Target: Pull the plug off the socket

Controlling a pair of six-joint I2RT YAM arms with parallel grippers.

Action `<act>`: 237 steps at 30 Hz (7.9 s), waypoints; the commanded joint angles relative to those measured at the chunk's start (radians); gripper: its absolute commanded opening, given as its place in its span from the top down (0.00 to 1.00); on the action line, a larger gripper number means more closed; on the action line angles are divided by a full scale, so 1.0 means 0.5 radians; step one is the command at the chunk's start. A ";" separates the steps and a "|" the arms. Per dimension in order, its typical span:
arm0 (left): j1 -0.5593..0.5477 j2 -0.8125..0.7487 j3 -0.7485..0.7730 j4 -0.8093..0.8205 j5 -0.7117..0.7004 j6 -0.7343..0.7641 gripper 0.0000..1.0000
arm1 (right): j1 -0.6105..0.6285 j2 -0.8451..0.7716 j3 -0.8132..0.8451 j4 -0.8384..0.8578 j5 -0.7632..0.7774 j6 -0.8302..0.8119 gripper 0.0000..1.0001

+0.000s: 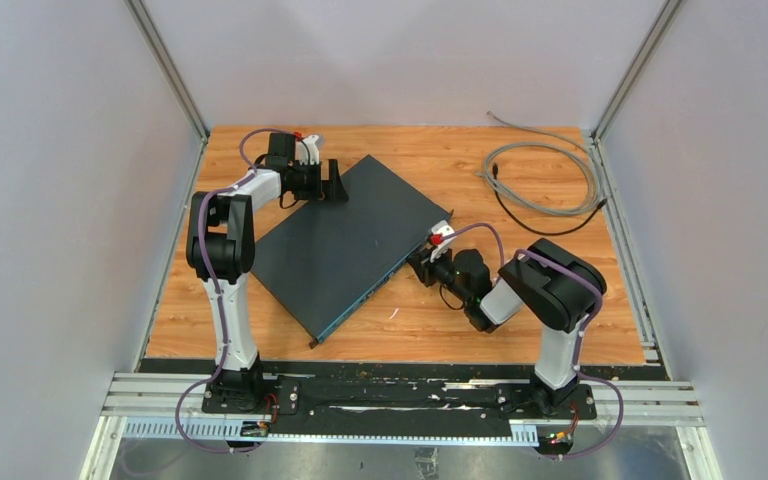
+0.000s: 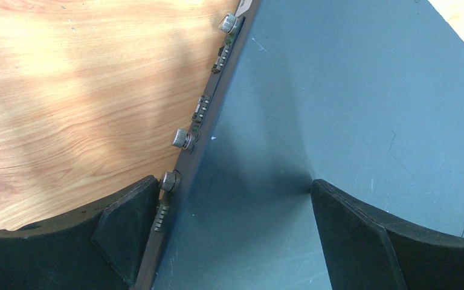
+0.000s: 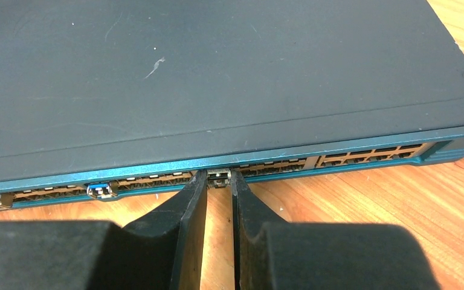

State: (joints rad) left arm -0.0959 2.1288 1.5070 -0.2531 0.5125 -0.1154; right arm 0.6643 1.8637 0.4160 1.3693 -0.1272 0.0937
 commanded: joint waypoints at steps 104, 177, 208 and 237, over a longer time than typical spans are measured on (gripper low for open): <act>-0.050 0.117 -0.038 -0.465 -0.099 -0.088 0.05 | 0.343 -0.861 0.180 -1.502 0.291 -0.073 0.38; -0.044 0.139 -0.013 -0.486 -0.093 -0.116 0.07 | 0.465 -0.319 -0.143 -0.351 0.286 -0.288 1.00; -0.035 0.139 -0.011 -0.488 -0.074 -0.110 0.07 | 0.455 -0.826 0.171 -1.498 0.383 -0.346 0.30; -0.023 0.134 -0.013 -0.490 -0.041 -0.097 0.08 | 0.378 -0.770 0.337 -1.971 0.289 -0.115 1.00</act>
State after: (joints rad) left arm -0.0982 2.1349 1.5352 -0.2905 0.4950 -0.1574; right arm 0.8677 1.5932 0.6422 0.4652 -0.0235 -0.0208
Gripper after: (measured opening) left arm 0.927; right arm 0.127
